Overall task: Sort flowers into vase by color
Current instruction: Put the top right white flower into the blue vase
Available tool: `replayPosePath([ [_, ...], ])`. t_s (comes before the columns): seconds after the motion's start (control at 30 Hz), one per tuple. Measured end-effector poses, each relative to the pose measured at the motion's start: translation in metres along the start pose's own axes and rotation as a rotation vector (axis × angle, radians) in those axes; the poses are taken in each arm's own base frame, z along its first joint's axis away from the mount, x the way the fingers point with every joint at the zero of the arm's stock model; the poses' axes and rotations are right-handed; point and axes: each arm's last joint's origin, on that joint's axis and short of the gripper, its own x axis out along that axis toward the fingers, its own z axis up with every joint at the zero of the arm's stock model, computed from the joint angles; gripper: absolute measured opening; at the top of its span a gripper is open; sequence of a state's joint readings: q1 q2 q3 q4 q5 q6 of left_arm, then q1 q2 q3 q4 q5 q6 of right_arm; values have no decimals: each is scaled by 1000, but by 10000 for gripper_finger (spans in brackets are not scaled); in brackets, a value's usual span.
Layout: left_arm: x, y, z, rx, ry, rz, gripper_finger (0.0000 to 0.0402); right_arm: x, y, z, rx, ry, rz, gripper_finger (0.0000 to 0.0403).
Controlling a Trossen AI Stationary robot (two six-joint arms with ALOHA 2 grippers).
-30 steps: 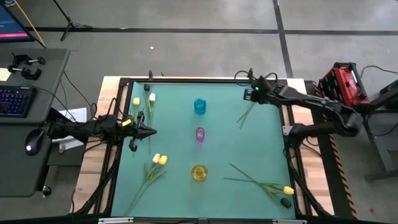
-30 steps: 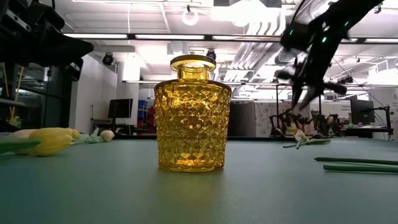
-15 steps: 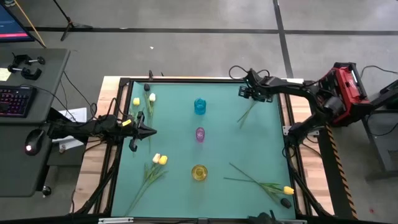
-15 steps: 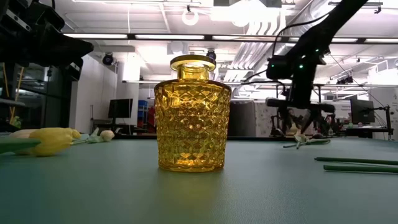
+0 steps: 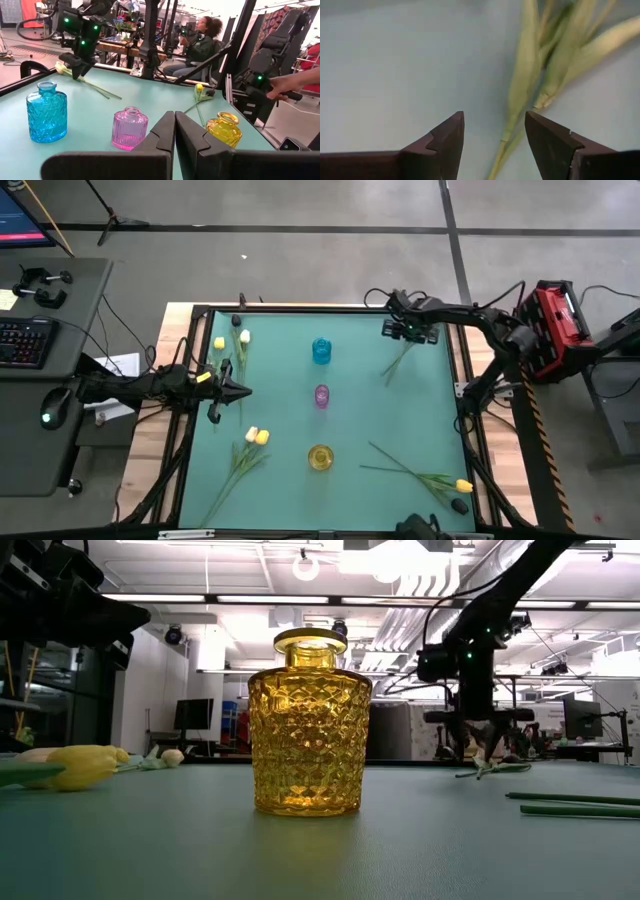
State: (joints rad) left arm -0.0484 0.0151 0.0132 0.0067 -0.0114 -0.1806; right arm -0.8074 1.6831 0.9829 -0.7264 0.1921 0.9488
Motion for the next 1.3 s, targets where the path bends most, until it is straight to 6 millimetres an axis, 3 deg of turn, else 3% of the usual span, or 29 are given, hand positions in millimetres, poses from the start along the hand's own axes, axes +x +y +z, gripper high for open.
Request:
replayPosePath([
  [0.37,0,0,0,0,0,0,0,20,3,2,39,13,-49,197],
  [0.67,0,0,0,0,0,0,0,23,4,6,22,-4,-25,186],
  [0.77,0,0,0,0,0,0,0,23,5,7,-11,-21,-28,148],
  [0.9,0,0,0,0,0,0,0,23,7,7,-78,-37,-16,46],
  [0.97,0,0,0,0,0,0,0,22,9,5,-127,-49,-14,14],
  [1.1,0,0,0,0,0,0,0,12,12,1,-187,-76,23,9],
  [1.3,0,0,0,0,0,0,0,-36,18,1,-275,-230,223,3],
])
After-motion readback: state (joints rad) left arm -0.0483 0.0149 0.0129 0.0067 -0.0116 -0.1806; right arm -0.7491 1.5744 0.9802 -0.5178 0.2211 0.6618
